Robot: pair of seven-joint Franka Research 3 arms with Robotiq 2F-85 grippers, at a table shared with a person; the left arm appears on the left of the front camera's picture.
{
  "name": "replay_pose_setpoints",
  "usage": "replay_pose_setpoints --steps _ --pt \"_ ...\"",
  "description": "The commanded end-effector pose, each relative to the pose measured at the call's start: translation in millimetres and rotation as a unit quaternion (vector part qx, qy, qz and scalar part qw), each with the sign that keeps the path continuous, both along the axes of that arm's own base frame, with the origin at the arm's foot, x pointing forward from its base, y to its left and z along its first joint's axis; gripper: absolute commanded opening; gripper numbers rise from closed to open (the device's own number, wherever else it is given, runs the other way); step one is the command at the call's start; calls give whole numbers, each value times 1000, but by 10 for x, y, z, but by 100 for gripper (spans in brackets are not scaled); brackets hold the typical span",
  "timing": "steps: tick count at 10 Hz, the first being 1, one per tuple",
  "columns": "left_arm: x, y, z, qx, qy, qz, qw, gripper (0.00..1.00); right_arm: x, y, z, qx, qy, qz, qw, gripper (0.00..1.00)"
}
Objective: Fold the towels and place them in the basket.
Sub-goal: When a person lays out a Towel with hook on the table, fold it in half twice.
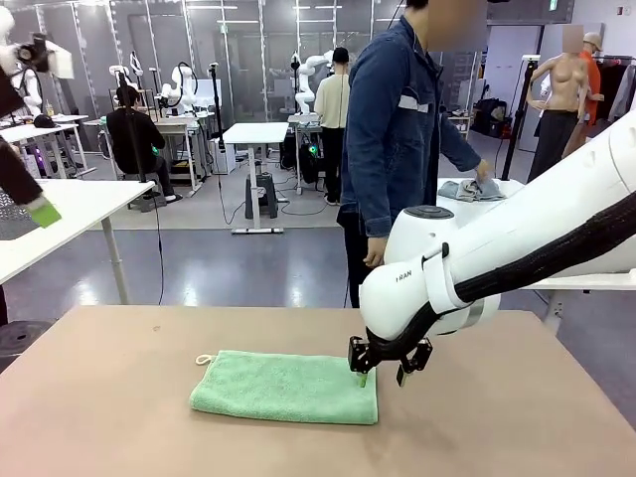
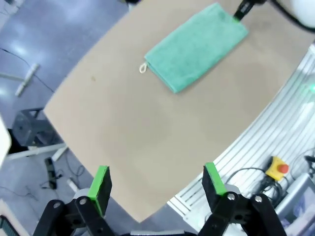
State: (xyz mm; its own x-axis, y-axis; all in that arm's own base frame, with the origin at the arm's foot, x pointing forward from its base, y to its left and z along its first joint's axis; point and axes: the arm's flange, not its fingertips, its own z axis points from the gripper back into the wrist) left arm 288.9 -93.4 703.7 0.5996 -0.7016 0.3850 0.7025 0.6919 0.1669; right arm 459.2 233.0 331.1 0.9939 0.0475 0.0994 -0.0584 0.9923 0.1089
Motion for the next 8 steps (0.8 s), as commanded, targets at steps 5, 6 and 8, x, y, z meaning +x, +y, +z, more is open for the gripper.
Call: replay_pose_setpoints --steps 5,6,8 --pt "-332 627 495 -7 32 -12 999 93 210 148 -176 0 28 -88 996 76" --pt "-355 655 503 -9 28 -14 999 93 225 143 -194 4 29 -89 996 76" --pt "-408 738 517 -15 14 -14 1000 93 257 159 -240 0 35 -94 995 76"
